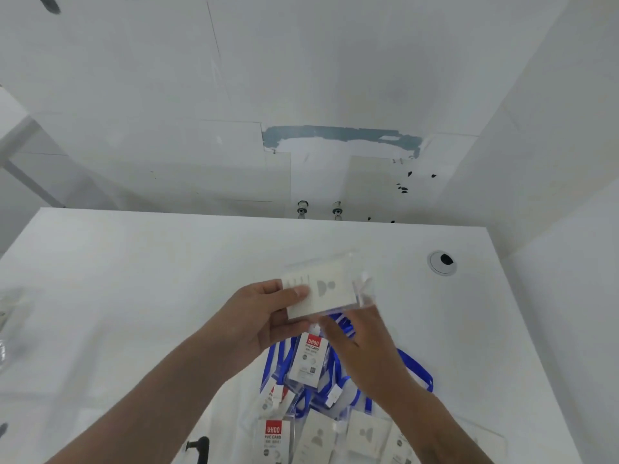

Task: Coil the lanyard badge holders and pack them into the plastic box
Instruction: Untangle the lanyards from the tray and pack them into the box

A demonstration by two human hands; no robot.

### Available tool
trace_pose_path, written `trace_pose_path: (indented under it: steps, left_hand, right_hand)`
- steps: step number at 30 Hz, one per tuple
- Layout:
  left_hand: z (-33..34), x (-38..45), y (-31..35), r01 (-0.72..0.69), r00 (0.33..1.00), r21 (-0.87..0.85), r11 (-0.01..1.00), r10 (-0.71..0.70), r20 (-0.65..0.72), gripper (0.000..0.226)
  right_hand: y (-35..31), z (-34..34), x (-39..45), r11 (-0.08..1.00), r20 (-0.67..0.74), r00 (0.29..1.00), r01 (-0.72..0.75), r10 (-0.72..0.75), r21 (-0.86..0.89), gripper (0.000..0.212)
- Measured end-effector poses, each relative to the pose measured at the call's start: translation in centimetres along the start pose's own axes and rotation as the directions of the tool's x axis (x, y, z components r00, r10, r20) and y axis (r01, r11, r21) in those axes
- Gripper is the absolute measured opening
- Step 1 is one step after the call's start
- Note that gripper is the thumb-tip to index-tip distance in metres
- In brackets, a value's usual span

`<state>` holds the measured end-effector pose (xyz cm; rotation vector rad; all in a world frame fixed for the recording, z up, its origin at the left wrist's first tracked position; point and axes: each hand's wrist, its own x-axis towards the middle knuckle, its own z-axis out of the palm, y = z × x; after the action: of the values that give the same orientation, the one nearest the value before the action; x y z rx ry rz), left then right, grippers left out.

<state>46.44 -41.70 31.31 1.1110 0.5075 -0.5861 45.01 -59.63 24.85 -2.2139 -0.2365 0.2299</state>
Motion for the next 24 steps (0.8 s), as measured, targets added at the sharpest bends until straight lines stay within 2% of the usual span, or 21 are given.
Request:
trace_pose_path:
  steps: [2,4,6,8,10,11,12,13,14,16,17,19,21,24]
  left_hand:
    - [1.0,0.3,0.1,-0.146,0.986,0.035,0.989,0.148,-0.082,0.016]
    - [1.3,0.9,-0.1,-0.294,0.914,0.300,0.907,0.359,-0.190,0.008]
    - [0.9,1.6,-0.5,-0.362,0.817,0.607,0.708,0.555,-0.160,0.010]
    - [0.2,1.8,-0.7,-0.353,0.767,0.812,0.465,0.640,-0.033,0.012]
    - [-0.8,2.0,-0.8,-0.298,0.767,0.934,0.197,0.632,0.112,0.014]
    - [-1.3,2.1,-0.7,-0.261,0.790,0.962,0.076,0.590,0.167,0.017]
    - [-1.7,2.0,-0.5,-0.229,0.823,0.973,0.024,0.538,0.181,0.018]
    - [-2.1,1.8,-0.1,-0.215,0.859,0.975,0.060,0.486,0.159,0.016]
    - [-2.4,1.5,0.3,-0.214,0.896,0.964,0.158,0.425,0.129,0.013]
    - [-2.7,0.6,1.4,-0.203,0.963,0.865,0.459,0.252,0.092,0.006]
    - [-2.7,0.1,1.9,-0.174,0.983,0.763,0.622,0.159,0.095,0.005]
    - [-2.5,-0.8,2.3,-0.088,0.992,0.492,0.866,0.033,0.120,0.021]
    - [-2.2,-1.2,1.8,-0.016,0.993,0.251,0.968,-0.013,0.114,0.037]
    - [-1.1,-0.8,0.0,-0.025,0.999,-0.048,0.999,0.026,0.023,0.036]
  right_hand:
    - [-0.7,0.5,-0.3,0.999,0.076,0.997,0.015,-0.011,-0.052,0.026]
    - [-1.8,0.3,-0.6,0.996,0.168,0.986,0.016,-0.001,-0.086,0.029]
    - [-2.7,-0.8,-0.7,0.998,0.240,0.969,-0.056,0.057,-0.010,0.027]
    - [-3.4,-2.2,-0.6,0.996,0.262,0.962,-0.084,0.074,0.028,0.022]
    - [-3.5,-3.7,-0.2,0.998,0.233,0.971,-0.059,0.057,-0.001,0.016]
    - [-3.4,-4.5,0.2,0.999,0.206,0.977,-0.043,0.048,-0.025,0.013]
    - [-3.3,-5.1,0.7,0.999,0.182,0.982,-0.035,0.042,-0.042,0.010]
    - [-3.2,-5.7,1.2,0.999,0.165,0.986,-0.028,0.035,-0.045,0.008]
    - [-3.1,-6.2,1.6,0.999,0.158,0.987,-0.027,0.030,-0.025,0.006]
    - [-2.7,-6.8,2.4,0.995,0.154,0.988,-0.045,0.031,0.089,0.002]
    - [-2.4,-6.9,2.6,0.982,0.144,0.989,-0.071,0.046,0.175,0.002]
    - [-2.2,-6.5,2.7,0.925,0.130,0.984,-0.158,0.120,0.344,0.007]
    - [-1.8,-5.3,2.1,0.898,0.150,0.970,-0.234,0.190,0.373,0.021]
    - [-2.1,-2.9,0.2,0.925,0.235,0.952,-0.261,0.198,0.278,0.034]
